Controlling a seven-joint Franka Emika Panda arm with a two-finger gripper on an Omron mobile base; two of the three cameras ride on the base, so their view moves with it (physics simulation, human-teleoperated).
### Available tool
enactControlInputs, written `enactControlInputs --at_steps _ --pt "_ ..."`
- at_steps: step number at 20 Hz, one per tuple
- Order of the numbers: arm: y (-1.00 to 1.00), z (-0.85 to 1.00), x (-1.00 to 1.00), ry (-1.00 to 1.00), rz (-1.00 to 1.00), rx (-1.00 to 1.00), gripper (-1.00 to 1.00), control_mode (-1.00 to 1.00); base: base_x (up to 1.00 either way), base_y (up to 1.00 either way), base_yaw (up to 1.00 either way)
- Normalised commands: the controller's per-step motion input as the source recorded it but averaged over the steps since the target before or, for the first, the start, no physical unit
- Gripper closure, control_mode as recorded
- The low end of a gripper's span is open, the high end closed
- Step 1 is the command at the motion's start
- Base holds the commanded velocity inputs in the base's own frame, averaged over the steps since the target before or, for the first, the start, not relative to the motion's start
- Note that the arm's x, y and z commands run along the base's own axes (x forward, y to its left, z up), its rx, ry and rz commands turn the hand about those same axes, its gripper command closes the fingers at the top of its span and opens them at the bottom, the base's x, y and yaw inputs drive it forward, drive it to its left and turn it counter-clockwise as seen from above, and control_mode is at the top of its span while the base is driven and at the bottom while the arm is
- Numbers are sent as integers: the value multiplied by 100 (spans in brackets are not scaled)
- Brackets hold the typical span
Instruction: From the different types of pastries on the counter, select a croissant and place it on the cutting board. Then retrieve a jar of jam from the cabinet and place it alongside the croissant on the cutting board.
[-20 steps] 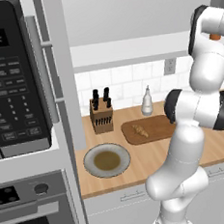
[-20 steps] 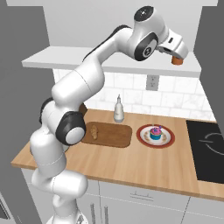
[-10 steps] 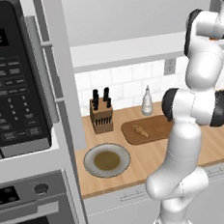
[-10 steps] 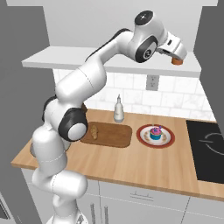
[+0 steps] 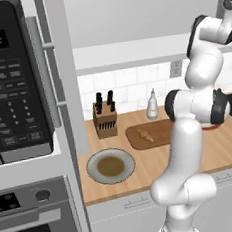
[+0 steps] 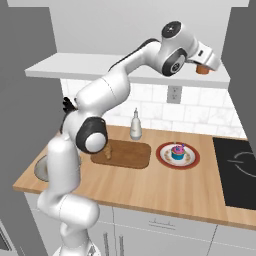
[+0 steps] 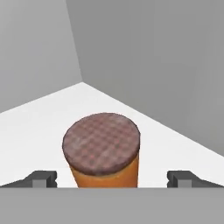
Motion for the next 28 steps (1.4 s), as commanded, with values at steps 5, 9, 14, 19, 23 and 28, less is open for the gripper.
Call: enactControlInputs --at_steps 5,9,14,19,23,28 --pt "-12 3 43 0 0 0 -100 -100 0 0 0" --pt "-11 1 34 0 0 0 -100 -100 0 0 0" --pt "-2 0 21 0 0 0 100 -100 0 0 0" --pt "-3 0 1 0 0 0 100 -100 0 0 0" --pt "7 27 -55 -24 3 0 100 -100 0 0 0" --pt "34 24 -100 -36 15 0 100 -100 0 0 0"
